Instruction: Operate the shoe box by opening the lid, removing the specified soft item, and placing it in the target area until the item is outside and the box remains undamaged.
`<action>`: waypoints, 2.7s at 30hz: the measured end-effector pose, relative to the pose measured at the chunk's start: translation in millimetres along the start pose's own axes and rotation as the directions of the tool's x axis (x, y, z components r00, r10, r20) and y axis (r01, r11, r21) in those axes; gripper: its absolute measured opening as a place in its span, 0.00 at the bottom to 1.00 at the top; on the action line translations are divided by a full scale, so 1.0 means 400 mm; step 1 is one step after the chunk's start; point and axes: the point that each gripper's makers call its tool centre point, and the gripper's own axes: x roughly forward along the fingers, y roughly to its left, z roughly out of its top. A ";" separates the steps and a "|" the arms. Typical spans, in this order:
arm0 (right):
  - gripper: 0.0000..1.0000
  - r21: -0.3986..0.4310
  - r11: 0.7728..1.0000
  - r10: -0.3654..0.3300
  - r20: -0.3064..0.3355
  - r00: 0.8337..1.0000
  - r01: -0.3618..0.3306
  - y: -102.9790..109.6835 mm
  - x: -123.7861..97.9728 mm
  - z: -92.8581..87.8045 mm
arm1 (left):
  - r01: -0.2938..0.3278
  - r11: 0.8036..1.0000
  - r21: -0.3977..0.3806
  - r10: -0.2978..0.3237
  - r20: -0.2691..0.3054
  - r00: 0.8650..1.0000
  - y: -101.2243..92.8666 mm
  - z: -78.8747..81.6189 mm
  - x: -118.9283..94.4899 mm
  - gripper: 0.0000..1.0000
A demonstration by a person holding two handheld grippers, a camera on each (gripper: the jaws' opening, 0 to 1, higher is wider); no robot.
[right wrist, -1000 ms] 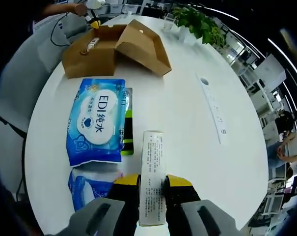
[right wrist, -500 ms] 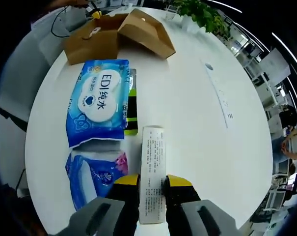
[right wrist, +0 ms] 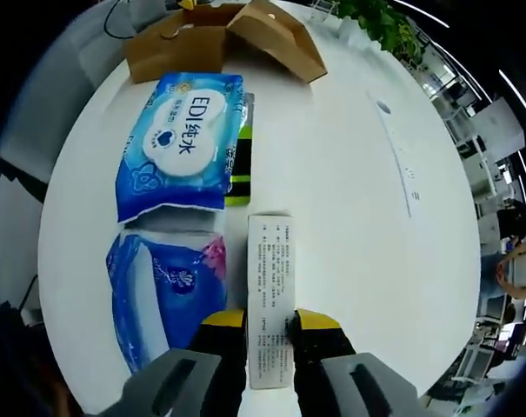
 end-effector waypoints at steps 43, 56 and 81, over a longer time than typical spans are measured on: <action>0.26 0.030 0.998 -0.049 -0.016 0.999 0.049 -0.042 -0.006 -0.011 | 0.002 0.998 0.055 -0.002 -0.004 1.000 -0.002 0.003 -0.001 0.04; 0.39 0.160 0.980 -0.125 0.033 0.992 0.118 -0.042 -0.056 0.020 | -0.004 0.994 0.109 -0.001 0.045 0.999 -0.004 0.039 -0.022 0.09; 0.63 0.395 0.907 -0.236 0.183 0.954 0.148 0.051 -0.175 0.178 | 0.112 0.919 0.379 -0.115 -0.014 0.993 -0.056 0.092 -0.045 0.24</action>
